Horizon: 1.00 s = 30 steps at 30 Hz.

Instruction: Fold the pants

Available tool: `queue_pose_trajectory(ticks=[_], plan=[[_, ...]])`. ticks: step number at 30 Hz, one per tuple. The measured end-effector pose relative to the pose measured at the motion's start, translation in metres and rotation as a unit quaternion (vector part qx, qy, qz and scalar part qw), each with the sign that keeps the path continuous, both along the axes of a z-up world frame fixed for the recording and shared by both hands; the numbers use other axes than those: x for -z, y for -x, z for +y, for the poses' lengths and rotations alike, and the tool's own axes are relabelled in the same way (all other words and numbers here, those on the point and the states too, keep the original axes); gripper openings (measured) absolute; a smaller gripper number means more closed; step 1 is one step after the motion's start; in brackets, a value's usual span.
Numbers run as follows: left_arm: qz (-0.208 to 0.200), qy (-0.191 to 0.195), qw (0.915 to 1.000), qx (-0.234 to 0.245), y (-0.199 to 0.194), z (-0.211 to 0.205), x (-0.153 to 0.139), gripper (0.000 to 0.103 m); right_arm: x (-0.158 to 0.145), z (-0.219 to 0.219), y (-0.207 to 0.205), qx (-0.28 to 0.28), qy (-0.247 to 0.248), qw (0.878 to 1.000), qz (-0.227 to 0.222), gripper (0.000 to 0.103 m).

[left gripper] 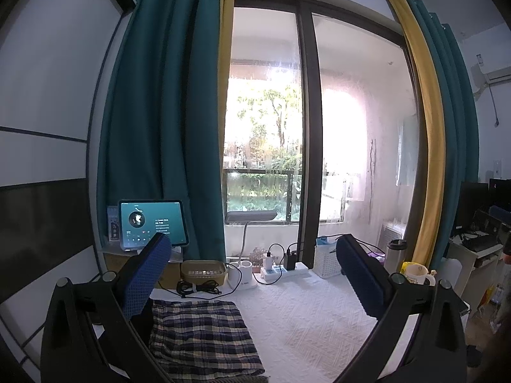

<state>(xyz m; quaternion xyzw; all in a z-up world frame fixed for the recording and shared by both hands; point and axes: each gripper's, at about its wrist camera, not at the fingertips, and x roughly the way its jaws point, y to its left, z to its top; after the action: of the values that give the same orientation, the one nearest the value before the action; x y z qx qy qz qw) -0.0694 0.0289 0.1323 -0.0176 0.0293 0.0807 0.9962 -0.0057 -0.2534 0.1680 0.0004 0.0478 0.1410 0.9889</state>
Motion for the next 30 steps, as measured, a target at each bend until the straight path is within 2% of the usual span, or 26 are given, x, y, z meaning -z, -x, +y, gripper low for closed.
queue_pose_trajectory(ticks=[30], plan=[[-0.001, 0.004, 1.0, -0.004, 0.0, -0.0004, 0.0016, 0.102, -0.0007, 0.0024, 0.0009, -0.007, 0.006, 1.0, -0.002, 0.103]])
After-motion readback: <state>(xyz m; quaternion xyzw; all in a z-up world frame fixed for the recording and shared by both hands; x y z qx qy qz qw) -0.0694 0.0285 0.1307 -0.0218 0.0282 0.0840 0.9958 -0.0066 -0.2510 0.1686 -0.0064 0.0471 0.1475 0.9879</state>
